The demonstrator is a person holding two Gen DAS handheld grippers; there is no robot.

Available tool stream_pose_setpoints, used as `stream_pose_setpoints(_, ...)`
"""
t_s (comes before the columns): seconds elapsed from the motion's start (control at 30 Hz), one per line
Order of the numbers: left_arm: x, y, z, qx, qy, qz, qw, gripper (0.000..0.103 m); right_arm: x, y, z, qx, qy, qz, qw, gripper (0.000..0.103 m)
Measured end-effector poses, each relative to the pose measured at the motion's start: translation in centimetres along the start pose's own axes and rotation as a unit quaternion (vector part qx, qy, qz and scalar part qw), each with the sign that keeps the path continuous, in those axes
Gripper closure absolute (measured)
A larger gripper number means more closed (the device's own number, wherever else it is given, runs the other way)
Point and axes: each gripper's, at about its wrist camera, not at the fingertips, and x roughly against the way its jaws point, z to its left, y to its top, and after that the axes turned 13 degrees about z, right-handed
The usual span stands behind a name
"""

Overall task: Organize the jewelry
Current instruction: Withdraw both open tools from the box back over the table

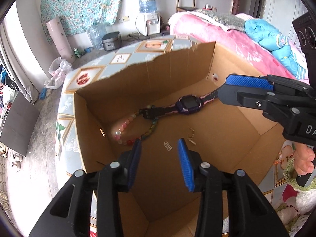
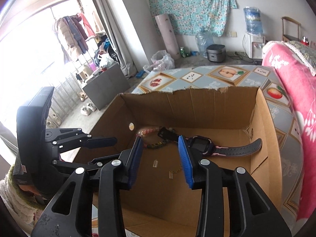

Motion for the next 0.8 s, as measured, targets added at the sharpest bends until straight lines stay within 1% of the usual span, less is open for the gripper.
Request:
stream_pose_setpoints(0.1, 1.1, -0.1, 0.2, 0.007, -0.003, -0.016, 0.9998, 0.062, 0.8, 0.0, 0.1, -0.003, 0.012, -0.017, 1.000, 0.062)
stream_pose_setpoints(0.17, 2.1, -0.5, 0.3, 0.011, -0.005, -0.035, 0.9993, 0.061, 1.4, 0.1, 0.1, -0.009, 0.025, -0.029, 0.999, 0.060)
stream_pose_setpoints(0.23, 3.2, -0.9, 0.3, 0.014, -0.006, -0.054, 0.9984, 0.058, 2.1, -0.1, 0.1, -0.013, 0.036, -0.040, 0.998, 0.057)
stream_pose_setpoints(0.3, 4.3, -1.5, 0.3, 0.019, -0.008, -0.075, 0.9970, 0.055, 2.7, -0.2, 0.2, -0.016, 0.046, -0.051, 0.998, 0.054)
stream_pose_setpoints(0.37, 5.4, -2.3, 0.4, 0.026, -0.013, -0.094, 0.9952, 0.053, 3.4, -0.5, 0.4, -0.015, 0.057, -0.064, 0.996, 0.049)
stream_pose_setpoints(0.47, 6.6, -3.7, 0.6, 0.034, -0.019, -0.118, 0.9922, 0.049, 4.2, -1.1, 0.6, -0.016, 0.075, -0.077, 0.994, 0.045)
stream_pose_setpoints(0.57, 7.7, -5.5, 1.0, 0.050, -0.030, -0.137, 0.9889, 0.047, 4.9, -1.9, 0.9, -0.019, 0.091, -0.089, 0.992, 0.044)
stream_pose_setpoints(0.77, 9.1, -9.2, 2.1, 0.071, -0.039, -0.161, 0.9836, 0.046, 5.6, -3.4, 1.5, -0.015, 0.104, -0.099, 0.989, 0.044)
stream_pose_setpoints(0.8, 9.3, -9.9, 2.2, 0.073, -0.043, -0.164, 0.9828, 0.045, 5.8, -3.8, 1.7, -0.011, 0.106, -0.101, 0.989, 0.044)
